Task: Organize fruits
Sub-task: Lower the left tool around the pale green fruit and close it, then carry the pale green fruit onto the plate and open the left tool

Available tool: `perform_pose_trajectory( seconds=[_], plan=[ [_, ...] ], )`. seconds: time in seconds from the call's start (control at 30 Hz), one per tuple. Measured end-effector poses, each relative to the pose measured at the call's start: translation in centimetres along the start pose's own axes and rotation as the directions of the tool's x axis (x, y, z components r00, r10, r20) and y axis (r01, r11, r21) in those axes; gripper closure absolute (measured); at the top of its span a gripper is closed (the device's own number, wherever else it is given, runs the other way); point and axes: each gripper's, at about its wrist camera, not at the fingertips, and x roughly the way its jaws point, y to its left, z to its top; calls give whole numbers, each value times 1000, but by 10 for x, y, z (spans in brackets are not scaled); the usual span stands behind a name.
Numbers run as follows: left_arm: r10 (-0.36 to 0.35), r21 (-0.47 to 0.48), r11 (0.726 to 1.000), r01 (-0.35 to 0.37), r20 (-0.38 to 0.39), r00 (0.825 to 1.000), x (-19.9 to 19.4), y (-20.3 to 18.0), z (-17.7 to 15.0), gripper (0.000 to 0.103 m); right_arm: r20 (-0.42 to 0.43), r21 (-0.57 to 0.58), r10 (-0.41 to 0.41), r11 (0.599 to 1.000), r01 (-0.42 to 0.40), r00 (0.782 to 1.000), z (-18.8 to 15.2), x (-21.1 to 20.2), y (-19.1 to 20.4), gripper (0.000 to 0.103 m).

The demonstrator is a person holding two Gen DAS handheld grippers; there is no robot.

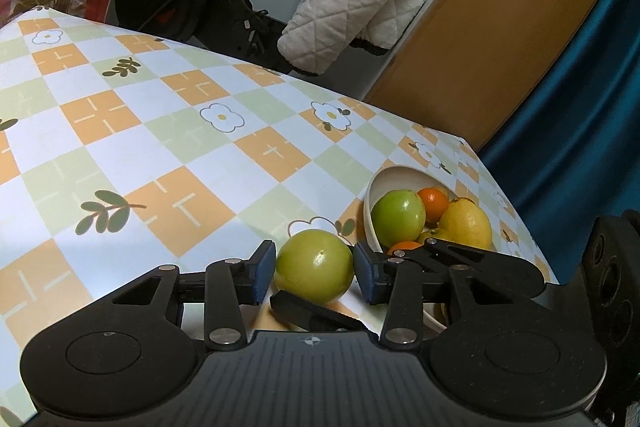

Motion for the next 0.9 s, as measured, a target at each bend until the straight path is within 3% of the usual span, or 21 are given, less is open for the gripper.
perform_pose_trajectory(
  seconds=[0.6,0.9],
  plan=[
    [1,8,1000,-1,0,1000,-2,-1,-4,57,7,23,-1,1000,1,1000,-1,-1,1,60],
    [6,42,999,-7,26,1000,-14,-18,-6,59,43,78,16,997,-19,999,-6,-21,-3,63]
  ],
)
